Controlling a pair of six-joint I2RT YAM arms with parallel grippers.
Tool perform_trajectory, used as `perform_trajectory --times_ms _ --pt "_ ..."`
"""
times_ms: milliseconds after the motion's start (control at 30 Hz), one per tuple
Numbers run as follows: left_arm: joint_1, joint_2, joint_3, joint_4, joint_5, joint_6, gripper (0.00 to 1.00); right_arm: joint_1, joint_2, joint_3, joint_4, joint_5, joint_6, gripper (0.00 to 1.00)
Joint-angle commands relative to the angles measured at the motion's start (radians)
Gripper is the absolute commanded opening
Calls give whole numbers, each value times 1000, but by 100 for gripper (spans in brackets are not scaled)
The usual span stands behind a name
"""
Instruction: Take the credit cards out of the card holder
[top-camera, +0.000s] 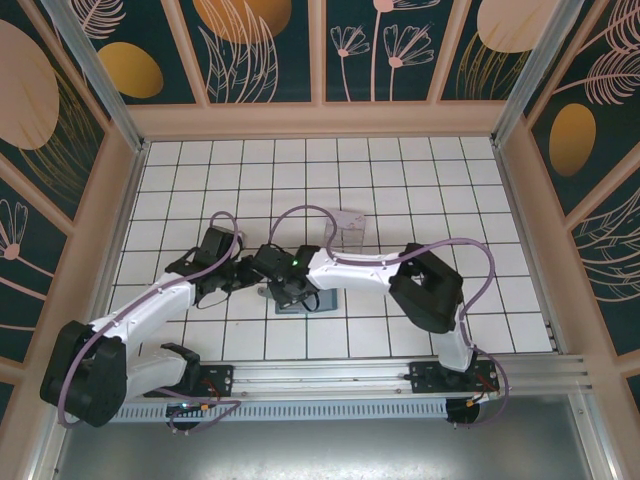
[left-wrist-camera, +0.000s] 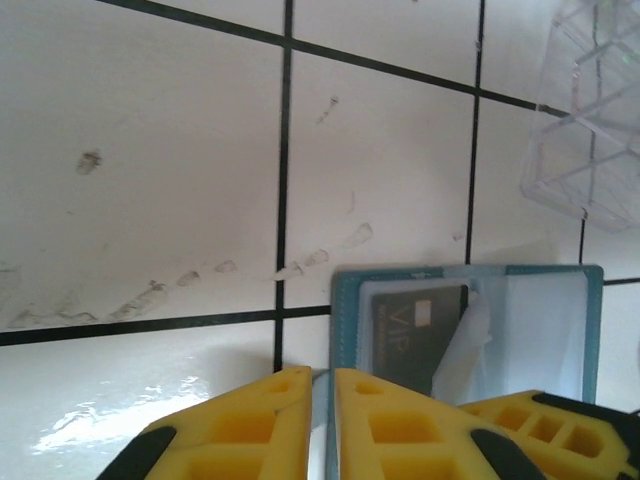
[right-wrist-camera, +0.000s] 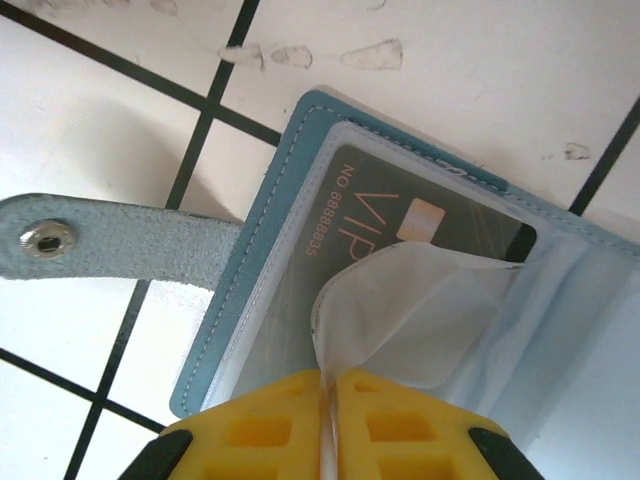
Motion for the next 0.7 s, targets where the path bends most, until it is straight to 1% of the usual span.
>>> perform_trajectory --times_ms 0,133,300,467,667 --pt "-27 22 5 34 43 -11 15 -11 -81 -51 76 -9 -6 12" --pt "-68 71 -25 132 97 -56 14 -28 -131 -131 150 -53 -1 12" --pt "-127 120 -29 204 119 -106 14 -42 -191 -215 231 -80 -3 13" --pt "-137 158 -42 204 95 -126 13 -59 -229 -274 280 -126 9 12" --pt "-155 181 -53 230 109 -153 12 -66 -260 -319 319 -152 19 13"
